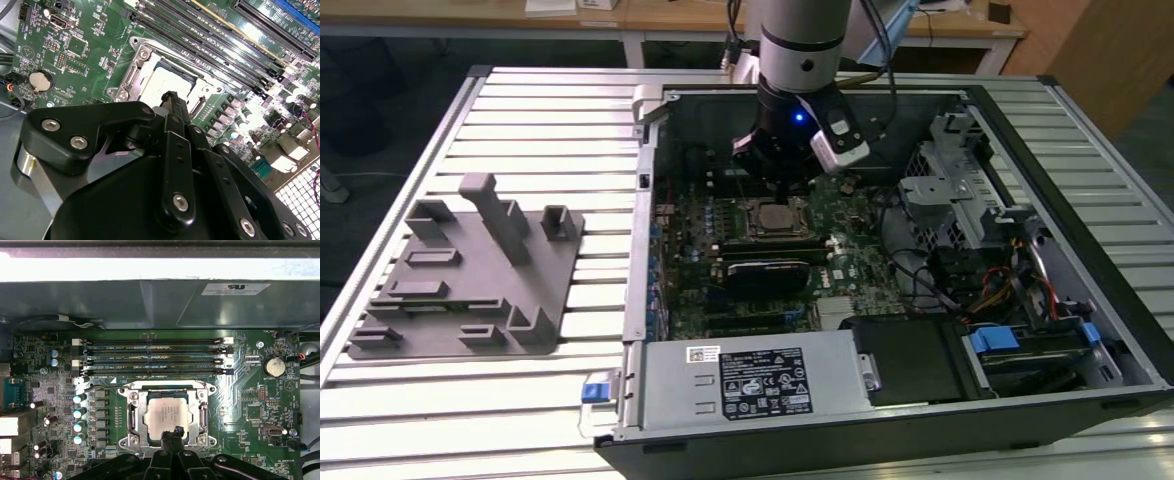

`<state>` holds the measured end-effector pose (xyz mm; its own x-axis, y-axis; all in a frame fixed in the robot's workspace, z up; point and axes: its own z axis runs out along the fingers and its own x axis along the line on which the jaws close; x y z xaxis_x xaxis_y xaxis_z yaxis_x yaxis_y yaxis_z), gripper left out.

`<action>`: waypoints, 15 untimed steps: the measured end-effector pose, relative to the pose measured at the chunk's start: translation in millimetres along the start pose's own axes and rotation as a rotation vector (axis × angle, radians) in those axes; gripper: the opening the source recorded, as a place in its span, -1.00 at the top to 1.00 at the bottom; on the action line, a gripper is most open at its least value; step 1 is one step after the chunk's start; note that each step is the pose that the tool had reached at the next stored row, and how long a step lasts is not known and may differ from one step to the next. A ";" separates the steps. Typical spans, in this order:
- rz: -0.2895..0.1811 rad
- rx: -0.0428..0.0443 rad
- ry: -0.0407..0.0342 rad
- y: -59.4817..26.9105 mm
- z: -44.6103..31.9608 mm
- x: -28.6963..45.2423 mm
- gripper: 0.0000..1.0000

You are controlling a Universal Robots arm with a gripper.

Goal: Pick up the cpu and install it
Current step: 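Install the first cpu locking lever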

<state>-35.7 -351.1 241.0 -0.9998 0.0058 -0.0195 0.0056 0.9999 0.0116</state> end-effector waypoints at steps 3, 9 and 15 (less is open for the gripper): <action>0.000 0.0000 0.0000 0.0 0.0 0.0 0.79; 0.000 0.0000 0.0000 0.0 -0.1 2.7 0.79; 0.000 0.0000 0.0000 -0.1 -0.2 11.2 0.79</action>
<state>-47.0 -351.1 241.0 -0.9998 0.0058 -0.0196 0.0056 0.9999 0.0116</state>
